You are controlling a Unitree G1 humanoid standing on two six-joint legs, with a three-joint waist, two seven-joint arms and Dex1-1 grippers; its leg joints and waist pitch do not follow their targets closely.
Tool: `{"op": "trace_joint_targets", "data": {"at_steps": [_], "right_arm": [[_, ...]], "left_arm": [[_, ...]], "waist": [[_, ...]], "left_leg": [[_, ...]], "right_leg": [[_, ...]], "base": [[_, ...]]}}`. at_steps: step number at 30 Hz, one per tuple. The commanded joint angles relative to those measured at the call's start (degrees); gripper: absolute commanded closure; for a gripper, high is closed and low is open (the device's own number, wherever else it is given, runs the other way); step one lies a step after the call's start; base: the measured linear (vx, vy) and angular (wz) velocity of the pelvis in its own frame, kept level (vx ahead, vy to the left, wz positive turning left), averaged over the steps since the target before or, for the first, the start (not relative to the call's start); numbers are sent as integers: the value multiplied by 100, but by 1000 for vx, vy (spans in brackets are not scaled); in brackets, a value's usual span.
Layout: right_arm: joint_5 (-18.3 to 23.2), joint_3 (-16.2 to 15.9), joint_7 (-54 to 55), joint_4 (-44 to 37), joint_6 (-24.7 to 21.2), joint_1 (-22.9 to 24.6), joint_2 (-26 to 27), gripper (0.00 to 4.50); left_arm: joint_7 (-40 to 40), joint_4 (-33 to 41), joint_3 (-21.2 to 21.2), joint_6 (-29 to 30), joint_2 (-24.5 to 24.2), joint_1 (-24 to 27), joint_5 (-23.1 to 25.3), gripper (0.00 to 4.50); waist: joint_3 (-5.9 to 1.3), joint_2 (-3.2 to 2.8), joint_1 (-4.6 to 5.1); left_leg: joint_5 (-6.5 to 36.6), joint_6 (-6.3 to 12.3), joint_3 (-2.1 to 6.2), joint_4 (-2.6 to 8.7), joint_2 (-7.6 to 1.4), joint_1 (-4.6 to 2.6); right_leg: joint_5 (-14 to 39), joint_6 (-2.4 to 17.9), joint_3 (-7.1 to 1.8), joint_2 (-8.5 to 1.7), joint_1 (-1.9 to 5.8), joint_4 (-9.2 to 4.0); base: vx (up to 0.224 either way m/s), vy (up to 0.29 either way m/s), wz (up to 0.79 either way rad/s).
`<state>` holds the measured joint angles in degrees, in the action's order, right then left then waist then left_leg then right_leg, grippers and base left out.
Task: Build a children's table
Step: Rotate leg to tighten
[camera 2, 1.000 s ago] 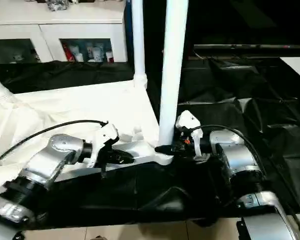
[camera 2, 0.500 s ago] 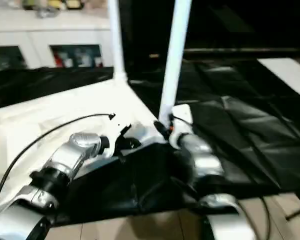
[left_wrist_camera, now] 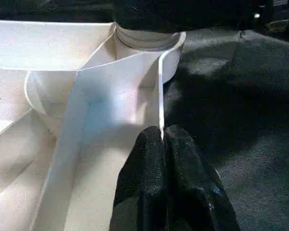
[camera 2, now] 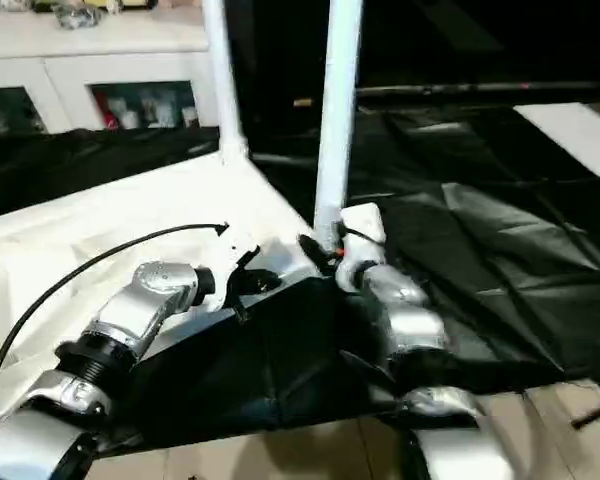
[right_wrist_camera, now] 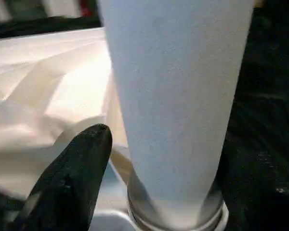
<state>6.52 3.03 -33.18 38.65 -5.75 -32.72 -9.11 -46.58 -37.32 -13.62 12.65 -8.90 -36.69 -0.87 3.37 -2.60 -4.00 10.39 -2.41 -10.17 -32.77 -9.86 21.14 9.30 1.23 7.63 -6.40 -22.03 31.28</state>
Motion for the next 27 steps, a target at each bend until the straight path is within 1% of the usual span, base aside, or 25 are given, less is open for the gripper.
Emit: {"op": "trace_joint_targets", "data": {"at_steps": [1,3,4,5,6,7,8,9,10,12,13,14,15,16,17,18,19,20,21,22,23,24,25,26,27], "right_arm": [[134,-355,-725,-376,-67,54,-67,105],[213,-417,-1170,-674,-132,187,-397,102],[219,-422,-1213,-703,-138,201,-430,102],[217,-438,-1499,-905,-150,299,-692,102],[222,-427,-1763,-1104,-178,396,-970,102],[222,-427,-1763,-1104,-178,396,-970,102],[299,-380,-2031,-1352,-289,511,-1270,102],[299,-380,-2031,-1352,-289,511,-1270,102],[391,-346,-2242,-1541,-390,610,-1474,102],[450,-334,-2367,-1658,-452,675,-1584,102],[540,-318,-2515,-1810,-563,756,-1697,102],[604,-317,-2637,-1943,-638,822,-1779,102],[604,-317,-2637,-1943,-638,822,-1779,102],[706,-299,-2810,-2135,-749,921,-1916,102],[739,-293,-2856,-2190,-781,950,-1958,102],[804,-260,-2915,-2240,-837,965,-2005,102],[883,-235,-2980,-2301,-920,979,-2051,102],[886,-234,-2982,-2304,-924,980,-2052,102],[934,-227,-3022,-2340,-975,986,-2072,102],[1217,-278,-3273,-2615,-1303,1027,-2114,102],[1274,-315,-3314,-2691,-1380,1036,-2097,102],[1252,-387,-3268,-2699,-1367,1013,-1999,102],[1224,-435,-3191,-2665,-1341,978,-1885,102],[1158,-521,-3050,-2590,-1301,917,-1664,102],[1078,-602,-2907,-2507,-1241,863,-1474,102]], "left_arm": [[-94,314,110,-211,123,-68,-241,423],[-204,549,153,-112,52,7,-320,406],[-213,573,156,-103,44,15,-325,406],[-271,756,210,-29,-44,100,-382,395],[-380,1000,256,25,-175,220,-454,386],[-380,1000,256,25,-175,220,-454,376],[-455,1374,378,153,-356,387,-576,376],[-455,1374,378,153,-356,387,-576,362],[-521,1704,460,317,-515,529,-674,353],[-591,1929,493,458,-634,630,-734,343],[-701,2233,522,669,-804,774,-811,327],[-819,2502,540,895,-948,902,-906,320],[-819,2502,540,895,-948,902,-906,320],[-1042,3014,578,1282,-1243,1164,-1084,306],[-1090,3172,587,1393,-1328,1246,-1138,297],[-1224,3409,583,1584,-1510,1382,-1231,288],[-1328,3623,576,1757,-1686,1509,-1306,281],[-1333,3632,576,1764,-1693,1514,-1309,275],[-1374,3727,576,1849,-1777,1572,-1345,275],[-1641,4249,579,2376,-2288,1918,-1569,275],[-1697,4362,577,2507,-2408,1996,-1617,248],[-1726,4422,563,2589,-2506,2064,-1605,240],[-1727,4430,546,2598,-2559,2107,-1561,239],[-1696,4437,521,2611,-2616,2166,-1478,237],[-1661,4433,500,2625,-2646,2201,-1421,229]], "waist": [[-417,105,-75],[-405,141,-139],[-476,139,-189],[-519,100,-221],[-520,100,-237],[-552,134,-262],[-536,157,-255],[-550,157,-273],[-553,167,-281],[-511,144,-285],[-486,133,-292],[-456,121,-300],[-456,121,-300],[-412,112,-294],[-406,110,-301],[-380,120,-288],[-372,107,-286],[-317,96,-259],[-298,97,-246],[-289,106,-238],[-276,128,-221],[-264,119,-204],[-242,103,-177],[-229,145,-151],[-229,124,-145]], "left_leg": [[1469,328,98,415,-381,-103],[1341,422,50,367,-358,-75],[928,537,45,322,-348,0],[444,721,24,252,-347,-14],[223,808,31,227,-354,15],[-173,1042,24,139,-331,77],[-283,1237,8,100,-302,116],[-316,1286,23,76,-309,130],[-291,1362,5,51,-293,126],[-97,1357,-6,42,-302,149],[227,1206,-7,75,-328,121],[515,1028,-9,110,-364,99],[515,1028,-9,110,-364,99],[1027,661,-10,166,-386,27],[1100,593,0,185,-392,40],[1289,453,-2,213,-386,17],[1383,398,7,231,-388,6],[1753,248,9,266,-368,-39],[1891,198,12,272,-356,-67],[2166,93,32,283,-360,-143],[2243,62,70,312,-370,-93],[2263,51,81,326,-358,-65],[2395,-9,90,332,-340,-94],[2527,-79,90,304,-312,-159],[2574,-107,105,303,-306,-177]], "right_leg": [[1296,1072,-380,-382,206,-256],[1469,1154,-430,-388,194,-233],[1086,1192,-428,-394,261,-132],[350,1355,-433,-363,208,-27],[-11,1429,-435,-347,213,30],[-692,1561,-428,-337,228,134],[-936,1645,-422,-326,208,163],[-977,1651,-419,-341,231,195],[-883,1624,-413,-318,200,188],[-377,1548,-404,-295,146,139],[269,1456,-396,-304,155,90],[850,1332,-404,-303,132,29],[850,1332,-404,-303,132,29],[1666,1162,-410,-293,97,-59],[1837,1092,-412,-304,105,-82],[2125,957,-421,-284,77,-120],[2249,915,-421,-282,71,-127],[2783,736,-418,-265,32,-211],[2994,668,-410,-265,15,-250],[3326,567,-404,-293,6,-294],[3472,475,-412,-303,42,-267],[3569,406,-401,-300,53,-268],[3816,283,-380,-292,10,-321],[4085,179,-355,-303,-25,-396],[4164,175,-341,-320,-31,-408]], "base": [[56,-31,9],[62,-31,6],[66,-35,-2],[66,-35,-2],[59,-33,-1],[55,-24,-3],[55,-24,-3],[0,0,0],[0,0,0],[0,0,0],[0,0,0],[0,0,0],[0,0,0],[-51,-9,4],[-51,-9,4],[-51,-1,3],[0,0,0],[0,0,0],[0,0,0],[0,0,0],[0,0,0],[0,0,0],[0,0,0],[0,0,0],[0,0,0]]}}
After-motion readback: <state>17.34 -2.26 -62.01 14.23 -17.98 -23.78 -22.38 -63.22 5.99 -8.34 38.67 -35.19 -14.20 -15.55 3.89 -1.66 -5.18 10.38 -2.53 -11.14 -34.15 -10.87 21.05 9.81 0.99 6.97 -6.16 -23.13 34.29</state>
